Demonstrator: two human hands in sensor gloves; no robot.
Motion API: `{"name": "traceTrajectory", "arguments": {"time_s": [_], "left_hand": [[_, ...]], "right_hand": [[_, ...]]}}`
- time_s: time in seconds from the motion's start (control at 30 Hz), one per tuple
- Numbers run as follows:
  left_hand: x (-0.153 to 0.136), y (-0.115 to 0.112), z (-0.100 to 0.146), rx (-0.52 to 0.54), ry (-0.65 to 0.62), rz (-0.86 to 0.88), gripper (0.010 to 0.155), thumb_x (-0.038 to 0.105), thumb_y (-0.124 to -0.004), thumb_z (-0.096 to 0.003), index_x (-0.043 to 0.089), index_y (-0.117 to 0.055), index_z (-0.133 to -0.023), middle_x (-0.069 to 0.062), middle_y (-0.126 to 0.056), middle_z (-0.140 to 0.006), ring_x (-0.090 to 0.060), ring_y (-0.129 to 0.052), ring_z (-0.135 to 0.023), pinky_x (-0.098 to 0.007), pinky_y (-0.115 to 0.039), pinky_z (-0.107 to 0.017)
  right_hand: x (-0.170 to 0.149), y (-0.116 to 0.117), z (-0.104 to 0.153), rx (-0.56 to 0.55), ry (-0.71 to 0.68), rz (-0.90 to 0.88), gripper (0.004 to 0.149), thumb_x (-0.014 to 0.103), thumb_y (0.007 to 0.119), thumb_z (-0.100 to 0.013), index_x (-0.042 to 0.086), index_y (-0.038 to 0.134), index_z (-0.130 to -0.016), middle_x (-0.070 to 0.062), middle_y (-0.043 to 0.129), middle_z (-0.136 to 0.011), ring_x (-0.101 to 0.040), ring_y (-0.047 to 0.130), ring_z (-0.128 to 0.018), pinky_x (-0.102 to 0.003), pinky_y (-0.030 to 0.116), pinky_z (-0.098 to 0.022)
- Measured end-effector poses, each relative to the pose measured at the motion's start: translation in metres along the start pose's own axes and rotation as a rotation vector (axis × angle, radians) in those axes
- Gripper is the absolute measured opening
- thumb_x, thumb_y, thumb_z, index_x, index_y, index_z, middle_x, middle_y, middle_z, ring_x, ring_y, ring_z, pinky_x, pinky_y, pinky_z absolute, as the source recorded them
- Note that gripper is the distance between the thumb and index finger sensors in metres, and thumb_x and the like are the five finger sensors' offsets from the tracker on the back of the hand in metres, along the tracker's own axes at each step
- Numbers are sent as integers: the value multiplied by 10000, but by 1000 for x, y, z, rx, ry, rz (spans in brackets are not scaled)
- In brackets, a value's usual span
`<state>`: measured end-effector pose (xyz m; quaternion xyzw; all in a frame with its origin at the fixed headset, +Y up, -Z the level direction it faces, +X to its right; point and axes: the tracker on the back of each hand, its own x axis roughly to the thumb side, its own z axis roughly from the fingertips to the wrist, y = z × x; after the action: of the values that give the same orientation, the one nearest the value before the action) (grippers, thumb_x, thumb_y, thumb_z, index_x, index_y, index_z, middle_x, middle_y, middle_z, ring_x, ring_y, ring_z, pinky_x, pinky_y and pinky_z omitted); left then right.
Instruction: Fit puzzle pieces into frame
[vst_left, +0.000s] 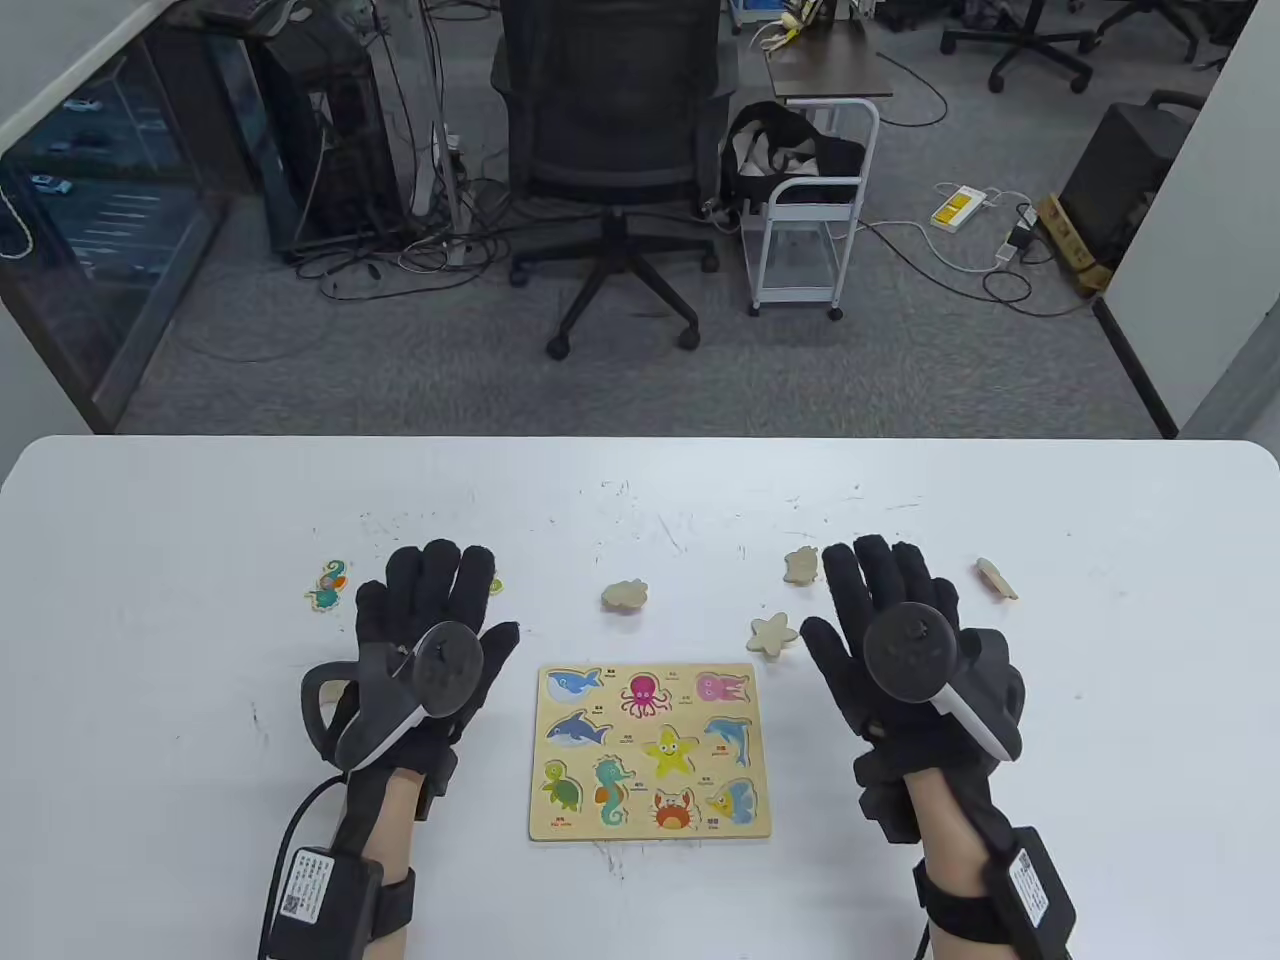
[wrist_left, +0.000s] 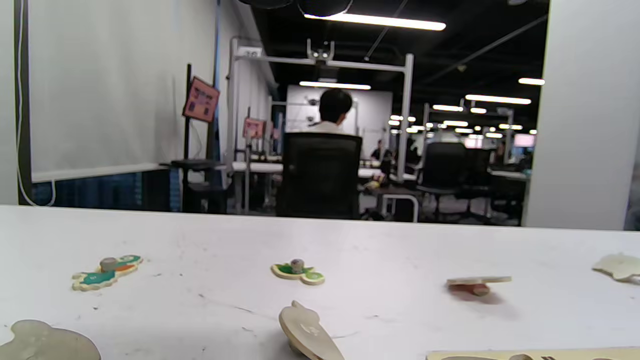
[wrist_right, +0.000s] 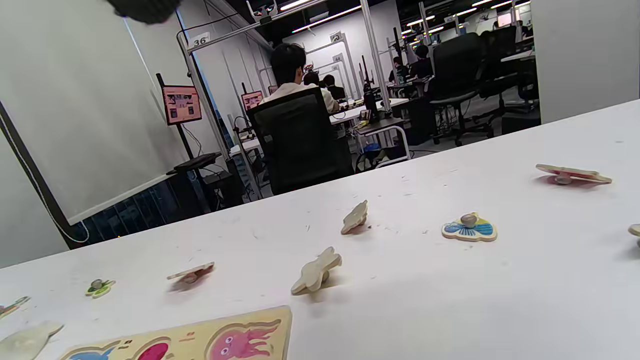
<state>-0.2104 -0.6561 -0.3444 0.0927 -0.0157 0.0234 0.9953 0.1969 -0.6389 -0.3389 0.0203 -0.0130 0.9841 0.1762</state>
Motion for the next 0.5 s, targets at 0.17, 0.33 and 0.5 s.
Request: {"name": "traceTrajectory", "arguments": {"time_s": [0.17, 0.33, 0.5], "left_hand": [[-1, 0, 0, 10, 2, 12, 771, 713, -540, -505, 429, -323, -1189, 14, -407, -1318, -330, -392, -1216, -609, -416, -863], [-3, -2, -1, -2, 4, 24, 768, 712, -542, -506, 433, -324, -1188, 13, -412, -1317, -331, -400, -1214, -609, -421, -862], [-6, 1, 0, 2, 5, 32, 765, 711, -544, -506, 432, -335, -1187, 13, -416, -1316, -330, -411, -1213, -607, -430, -861]], "right_hand": [[1, -1, 2, -10, -11, 12, 693, 585, 686, -473, 425, 413, -1089, 47, 361, -1233, -316, 341, -1165, -575, 289, -835], [3, 0, 1, -8, -25, 3, 690, 582, 690, -475, 421, 421, -1089, 46, 375, -1232, -320, 358, -1162, -577, 300, -833], [4, 5, 1, -1, -4, 54, 703, 578, 714, -468, 419, 421, -1087, 49, 379, -1228, -315, 374, -1160, -570, 312, -836]]}}
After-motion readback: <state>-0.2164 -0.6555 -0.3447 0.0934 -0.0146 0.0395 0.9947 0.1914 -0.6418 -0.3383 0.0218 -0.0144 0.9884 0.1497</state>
